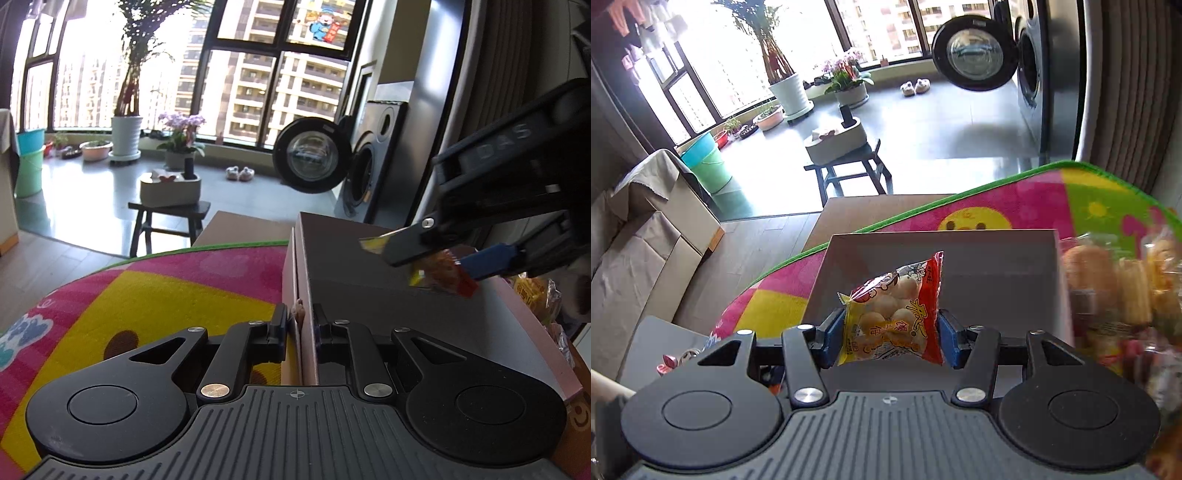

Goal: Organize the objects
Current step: 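Grasp the red biscuit bag with the right tool and drop it into the box, then grasp the yellow stick snack with the right tool and lift it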

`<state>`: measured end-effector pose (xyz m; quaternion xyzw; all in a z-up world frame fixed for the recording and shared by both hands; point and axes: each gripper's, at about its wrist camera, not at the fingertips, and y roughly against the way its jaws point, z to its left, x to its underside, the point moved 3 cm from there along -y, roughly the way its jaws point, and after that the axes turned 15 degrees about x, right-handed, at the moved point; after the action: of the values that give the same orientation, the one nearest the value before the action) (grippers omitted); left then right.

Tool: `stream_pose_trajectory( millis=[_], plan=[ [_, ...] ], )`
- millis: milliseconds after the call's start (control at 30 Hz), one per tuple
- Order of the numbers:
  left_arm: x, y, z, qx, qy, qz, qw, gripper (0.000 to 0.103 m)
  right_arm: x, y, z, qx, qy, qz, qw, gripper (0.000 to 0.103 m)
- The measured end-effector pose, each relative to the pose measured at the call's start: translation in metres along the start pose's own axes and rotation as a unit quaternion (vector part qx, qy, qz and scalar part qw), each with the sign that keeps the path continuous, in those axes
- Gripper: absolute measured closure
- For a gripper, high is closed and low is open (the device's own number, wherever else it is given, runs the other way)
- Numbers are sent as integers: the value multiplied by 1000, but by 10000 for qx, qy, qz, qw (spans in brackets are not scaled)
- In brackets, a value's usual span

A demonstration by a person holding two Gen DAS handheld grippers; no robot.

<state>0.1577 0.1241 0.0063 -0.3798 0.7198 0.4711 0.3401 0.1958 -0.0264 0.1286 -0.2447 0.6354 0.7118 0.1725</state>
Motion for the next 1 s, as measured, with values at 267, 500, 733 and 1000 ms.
stream_pose_trajectory(
  millis=[267, 500, 733, 1000],
  plan=[
    [1, 0, 3, 31, 22, -3, 10000, 88, -7, -70, 30, 44, 170, 455, 9988, 36],
    [3, -2, 5, 25, 34, 34, 10000, 88, 1, 24, -13, 231, 450, -567, 9971, 32],
    [5, -1, 3, -24, -5, 51, 10000, 89, 59, 118, -94, 1853, 1015, -2385, 9479, 0],
    [5, -1, 2, -54, -33, 46, 10000, 89, 158, 102, -119, 1913, 1236, -1756, 9578, 11]
  ],
)
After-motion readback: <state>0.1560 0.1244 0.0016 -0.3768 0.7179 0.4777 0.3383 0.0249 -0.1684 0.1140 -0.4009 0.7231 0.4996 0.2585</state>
